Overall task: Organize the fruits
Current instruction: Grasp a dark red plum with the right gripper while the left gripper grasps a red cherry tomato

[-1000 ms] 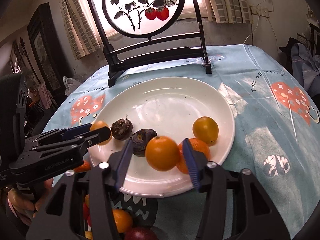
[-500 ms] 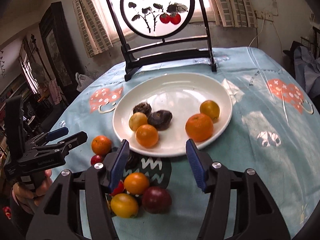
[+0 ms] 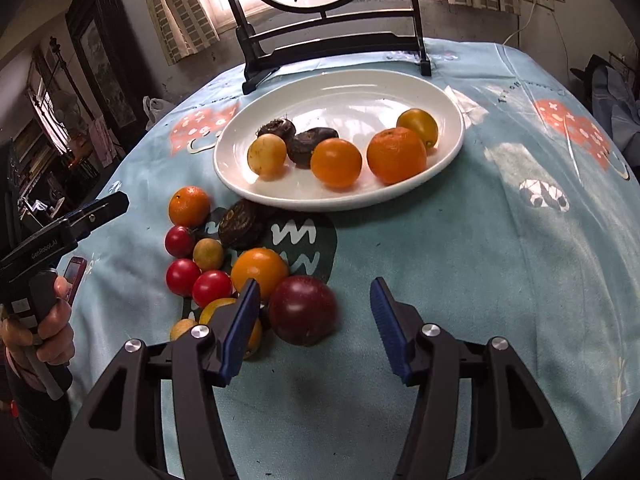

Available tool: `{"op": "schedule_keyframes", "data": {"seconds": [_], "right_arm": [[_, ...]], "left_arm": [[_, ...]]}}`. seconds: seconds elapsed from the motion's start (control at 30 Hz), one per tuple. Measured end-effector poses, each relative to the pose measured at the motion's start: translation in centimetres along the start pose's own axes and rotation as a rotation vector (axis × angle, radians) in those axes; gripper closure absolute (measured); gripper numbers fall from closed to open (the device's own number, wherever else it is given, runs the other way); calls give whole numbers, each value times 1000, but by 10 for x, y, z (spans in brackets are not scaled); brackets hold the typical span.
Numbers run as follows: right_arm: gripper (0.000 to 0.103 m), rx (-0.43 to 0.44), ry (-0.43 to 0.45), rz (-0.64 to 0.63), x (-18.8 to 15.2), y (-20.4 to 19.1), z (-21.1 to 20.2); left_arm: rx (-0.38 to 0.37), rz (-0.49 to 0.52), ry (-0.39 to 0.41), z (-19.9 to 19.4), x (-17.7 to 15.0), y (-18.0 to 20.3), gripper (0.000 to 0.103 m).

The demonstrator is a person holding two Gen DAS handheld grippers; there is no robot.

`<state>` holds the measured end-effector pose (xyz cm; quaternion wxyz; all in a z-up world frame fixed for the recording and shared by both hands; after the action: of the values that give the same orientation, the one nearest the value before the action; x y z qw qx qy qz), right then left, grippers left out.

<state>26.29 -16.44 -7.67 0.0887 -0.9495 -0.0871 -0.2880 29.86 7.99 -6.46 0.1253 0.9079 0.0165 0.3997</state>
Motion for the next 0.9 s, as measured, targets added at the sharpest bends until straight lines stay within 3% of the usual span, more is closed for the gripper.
{"op": "schedule_keyframes", "data": {"seconds": [0.2,0.43,0.67,0.9], "right_arm": [[63,92,-102,34,-9,-3,16],[64,94,-60,93,-4,8,6],[64,64,-61,104,-3,11,5],[64,55,-43,84,-2,9,1]], "left_arm": [[-10,-7,-5,1,-1,1,6],[-51,17,-76,14,-9,9,6],[-136,48,-176,36,-26,27,38],[-176,24,-214,52,-32,33,53]]}}
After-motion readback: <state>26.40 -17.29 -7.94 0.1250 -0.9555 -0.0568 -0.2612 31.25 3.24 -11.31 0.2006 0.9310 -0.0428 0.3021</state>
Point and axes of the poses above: each gripper's, at about its wrist camera, not at the fingertips, and z roughly the way its jaws point, y to its right, x to its top, the point moved 5 cm from there along z, roughly the way its jaws point, and after that the axes turned 11 degrees about -x, right-handed, at the moved point
